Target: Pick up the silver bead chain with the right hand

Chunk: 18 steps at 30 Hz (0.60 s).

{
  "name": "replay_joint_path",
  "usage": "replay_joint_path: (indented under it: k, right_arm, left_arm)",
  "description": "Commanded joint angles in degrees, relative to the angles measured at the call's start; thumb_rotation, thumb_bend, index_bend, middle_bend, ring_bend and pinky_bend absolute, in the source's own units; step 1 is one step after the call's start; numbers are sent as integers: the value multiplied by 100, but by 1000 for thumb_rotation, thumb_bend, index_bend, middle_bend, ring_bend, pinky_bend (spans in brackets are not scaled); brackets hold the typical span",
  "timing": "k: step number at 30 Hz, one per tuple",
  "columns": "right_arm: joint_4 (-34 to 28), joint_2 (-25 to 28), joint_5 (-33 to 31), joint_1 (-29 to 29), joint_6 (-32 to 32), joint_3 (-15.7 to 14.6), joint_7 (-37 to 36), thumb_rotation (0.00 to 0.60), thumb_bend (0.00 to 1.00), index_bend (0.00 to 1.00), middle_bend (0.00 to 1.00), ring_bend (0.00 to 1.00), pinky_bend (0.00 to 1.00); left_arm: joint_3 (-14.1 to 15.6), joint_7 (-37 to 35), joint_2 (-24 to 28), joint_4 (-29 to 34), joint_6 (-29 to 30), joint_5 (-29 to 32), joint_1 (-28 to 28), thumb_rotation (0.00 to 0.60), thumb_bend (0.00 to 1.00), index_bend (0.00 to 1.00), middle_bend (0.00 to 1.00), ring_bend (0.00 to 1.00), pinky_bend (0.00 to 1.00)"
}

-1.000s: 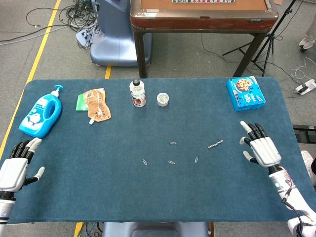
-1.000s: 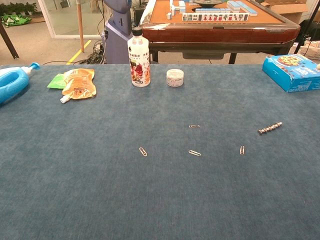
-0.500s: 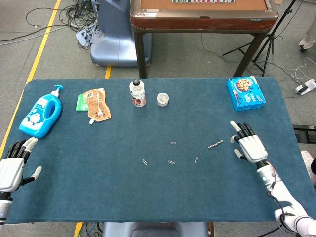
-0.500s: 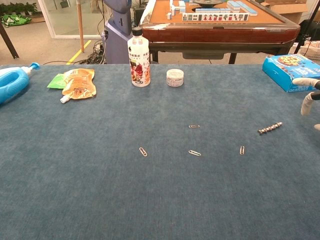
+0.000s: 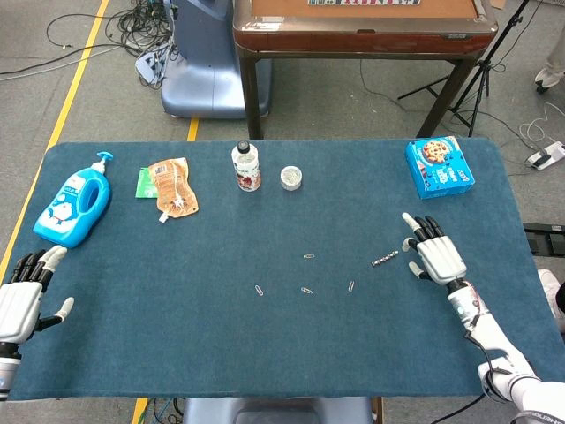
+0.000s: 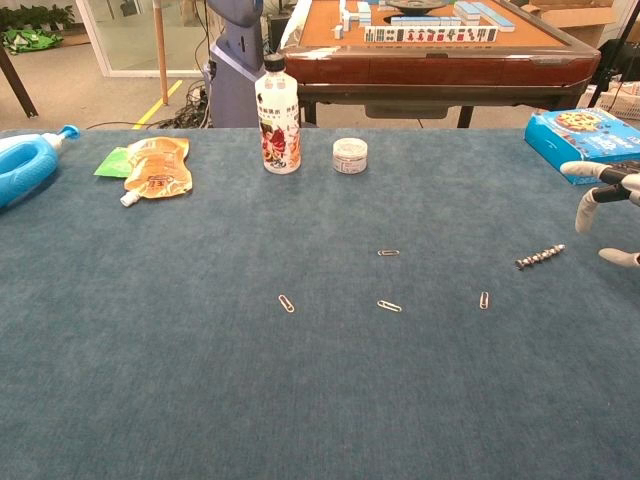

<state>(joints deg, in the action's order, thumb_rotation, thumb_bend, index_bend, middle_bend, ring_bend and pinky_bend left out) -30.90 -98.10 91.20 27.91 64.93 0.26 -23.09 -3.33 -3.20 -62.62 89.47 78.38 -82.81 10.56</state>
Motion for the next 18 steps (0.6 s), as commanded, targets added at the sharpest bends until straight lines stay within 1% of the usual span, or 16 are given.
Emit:
replay_joint_path:
  k: [1,18]
  right_arm:
    - [91,-66,0,57,-60,-17,-69,600,315,446,0,0,0]
    - [604,-392,-40,239,-341,-72,-363,600,315,446,0,0,0]
  left_arm:
    - [-5,-11,3,-6,-10,14,2,600,363,52,0,0,0]
    - [-7,-132,27,-35,-14,6,-2,600,363,52,0,0,0]
